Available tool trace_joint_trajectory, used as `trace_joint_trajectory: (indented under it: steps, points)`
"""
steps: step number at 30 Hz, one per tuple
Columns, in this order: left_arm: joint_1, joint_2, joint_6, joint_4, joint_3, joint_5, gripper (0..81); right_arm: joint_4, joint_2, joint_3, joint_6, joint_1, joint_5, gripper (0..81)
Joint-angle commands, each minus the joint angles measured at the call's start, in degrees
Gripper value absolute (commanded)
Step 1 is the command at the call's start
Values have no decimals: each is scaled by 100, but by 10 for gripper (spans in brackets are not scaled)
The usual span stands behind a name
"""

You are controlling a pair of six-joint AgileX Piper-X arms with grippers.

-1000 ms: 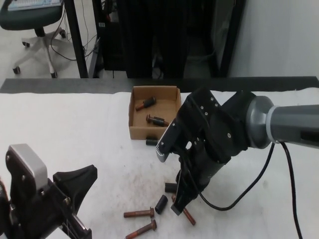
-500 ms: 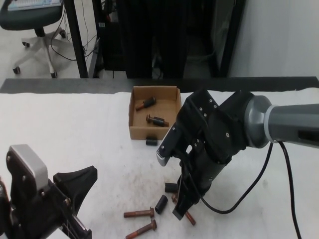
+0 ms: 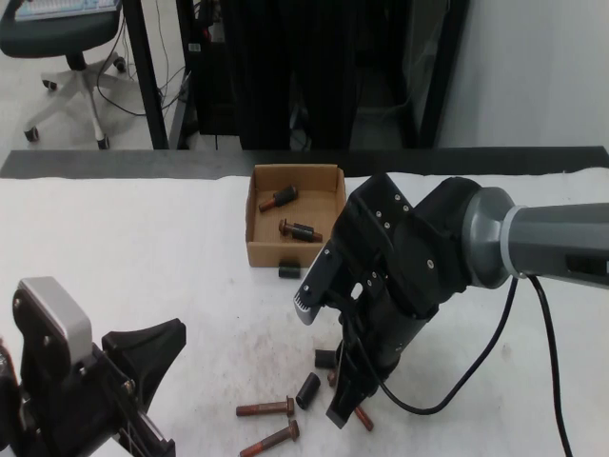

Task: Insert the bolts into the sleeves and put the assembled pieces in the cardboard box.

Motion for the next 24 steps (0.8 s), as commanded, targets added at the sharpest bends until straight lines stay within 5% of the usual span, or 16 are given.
trace_joint_trajectory:
  steps: [1,24]
  points:
    - [-19,-8,-39,-2,4,42,1,1,-10,-4,-1,-4,-107,248]
    - [-19,-8,-39,34,4,42,1,-143,77,-4,-1,-4,-197,248]
